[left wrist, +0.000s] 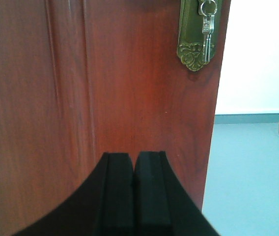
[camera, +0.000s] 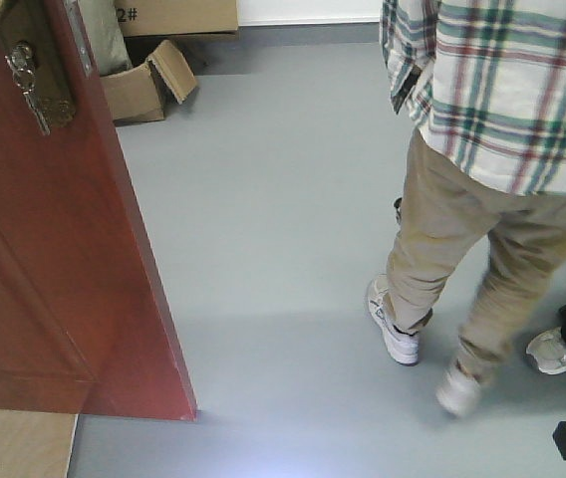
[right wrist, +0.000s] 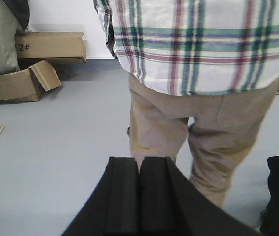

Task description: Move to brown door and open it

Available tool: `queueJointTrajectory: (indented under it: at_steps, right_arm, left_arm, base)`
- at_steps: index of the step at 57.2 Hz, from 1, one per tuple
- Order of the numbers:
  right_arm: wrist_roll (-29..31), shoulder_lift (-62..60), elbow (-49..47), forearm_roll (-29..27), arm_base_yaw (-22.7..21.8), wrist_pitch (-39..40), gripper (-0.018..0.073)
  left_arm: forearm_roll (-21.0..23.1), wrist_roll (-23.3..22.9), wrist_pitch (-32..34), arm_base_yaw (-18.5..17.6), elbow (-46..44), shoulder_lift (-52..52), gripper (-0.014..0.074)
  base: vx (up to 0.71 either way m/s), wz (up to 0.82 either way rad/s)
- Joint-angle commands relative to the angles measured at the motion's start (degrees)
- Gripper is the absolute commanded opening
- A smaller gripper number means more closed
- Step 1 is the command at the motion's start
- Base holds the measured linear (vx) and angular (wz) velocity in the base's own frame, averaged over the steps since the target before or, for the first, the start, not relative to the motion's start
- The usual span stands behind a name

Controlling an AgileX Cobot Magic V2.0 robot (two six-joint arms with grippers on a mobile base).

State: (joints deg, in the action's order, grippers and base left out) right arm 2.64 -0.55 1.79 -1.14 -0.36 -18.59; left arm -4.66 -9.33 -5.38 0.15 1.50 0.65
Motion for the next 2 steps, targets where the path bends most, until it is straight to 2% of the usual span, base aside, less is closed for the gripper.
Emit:
queueJointTrajectory:
  at_steps: [1,2]
  right_arm:
    - [0.3,-0.8,0.2,0.4,0.0,4.5,0.0]
    - [0.3,-0.8,0.2,0.4,0.0,4.5,0.0]
  left_arm:
    - [0.3,-0.6,4.4,0.1,-1.0,0.8,-0.0003]
    - [0.3,-0.6,4.4,0.1,-1.0,0.8,-0.0003]
  base:
    - [0.0,0.0]
    - [0.0,0.0]
